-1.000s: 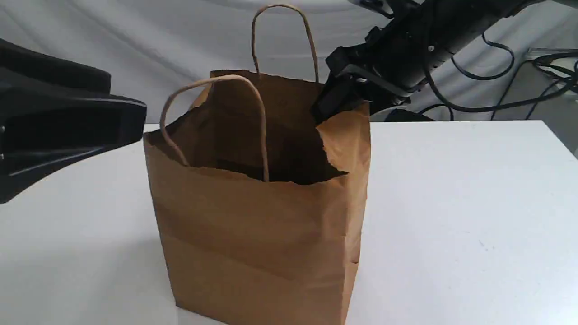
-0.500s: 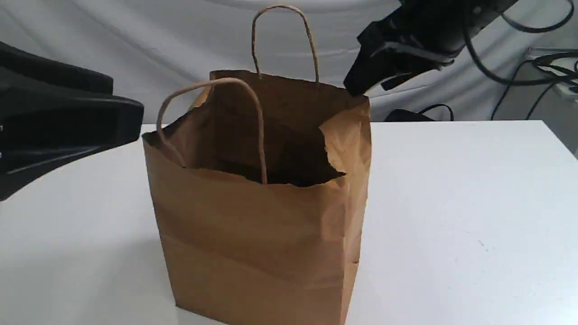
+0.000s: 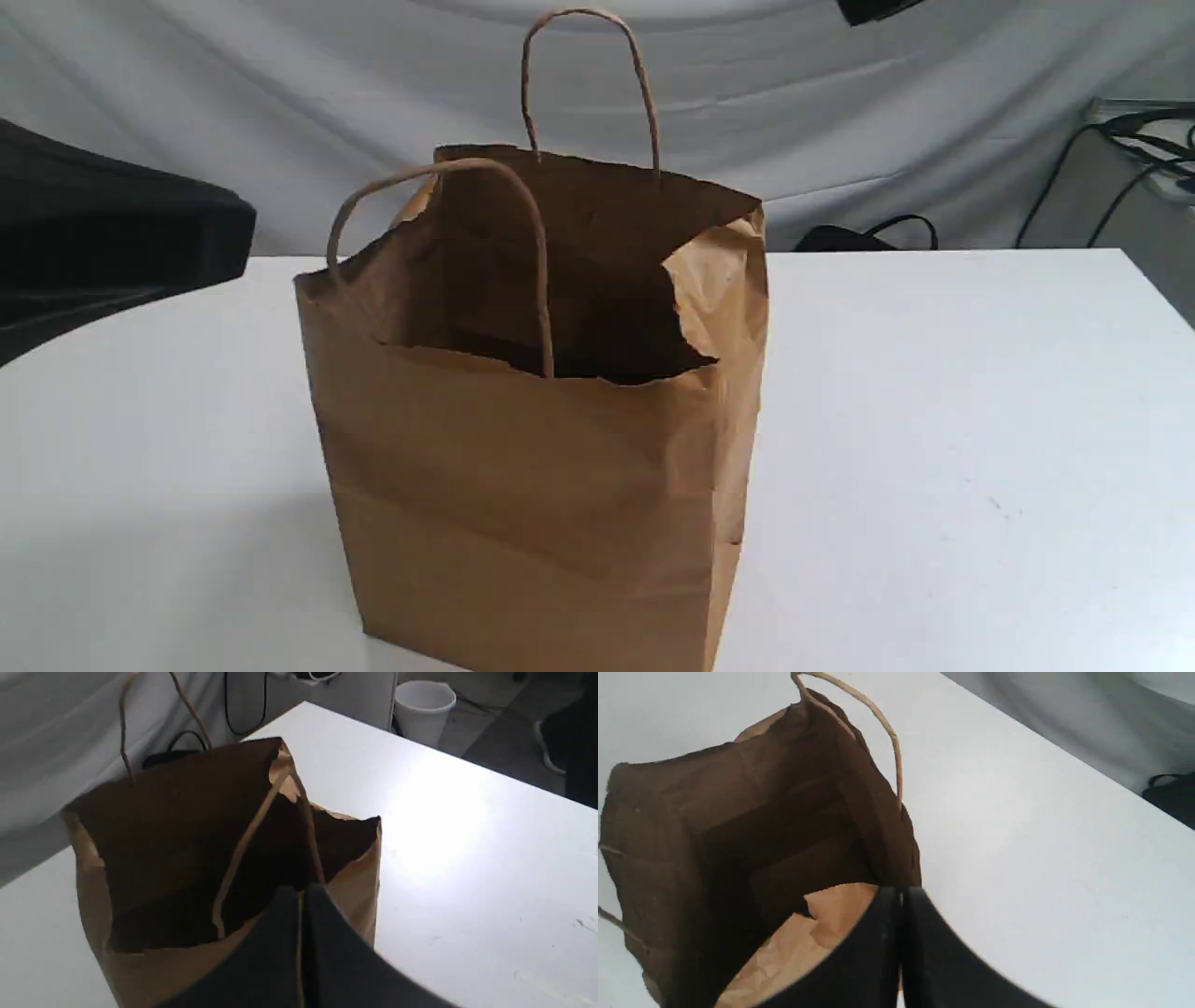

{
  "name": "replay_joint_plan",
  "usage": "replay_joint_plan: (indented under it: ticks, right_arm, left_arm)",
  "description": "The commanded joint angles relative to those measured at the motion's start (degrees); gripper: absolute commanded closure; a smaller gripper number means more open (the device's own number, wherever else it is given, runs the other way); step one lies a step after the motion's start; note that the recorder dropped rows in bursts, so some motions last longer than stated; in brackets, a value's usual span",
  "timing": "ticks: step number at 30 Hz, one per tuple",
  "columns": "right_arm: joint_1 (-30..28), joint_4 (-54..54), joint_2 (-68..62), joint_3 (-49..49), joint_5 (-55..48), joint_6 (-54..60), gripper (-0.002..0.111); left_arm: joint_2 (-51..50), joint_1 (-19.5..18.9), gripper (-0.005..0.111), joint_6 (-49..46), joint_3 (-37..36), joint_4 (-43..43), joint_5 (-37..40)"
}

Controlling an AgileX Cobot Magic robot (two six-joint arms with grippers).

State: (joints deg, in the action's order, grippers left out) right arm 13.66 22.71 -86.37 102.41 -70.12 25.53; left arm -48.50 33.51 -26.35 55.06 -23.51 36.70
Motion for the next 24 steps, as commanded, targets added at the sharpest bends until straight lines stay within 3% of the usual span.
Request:
replay_joint_plan:
  ticks: [1,4,12,24]
  right_arm:
    - [0.2,-1.6,3.5,-2.5,0.2,-0.1,0.108]
    - [0.2,-1.6,7.5,-6.6,3.2,-0.1,0.108]
    - [0.2,-1.6,22.4,-24.7,28.6,2.8,0.108]
    - [0.2,2.8,41.5,-53.8,49.7,2.9,0.108]
  left_arm:
    - [4.6,0.4,0.107,0.7,-2.0,1.8,-5.4]
    - [9.1,0.4,0.107,0.7,-4.8,2.3,-11.3]
    - [22.7,0.4,0.107,0.7,-16.5,3.8,-27.1]
    - [34.7,0.4,0.107,3.5,-28.6,4.6,-29.2]
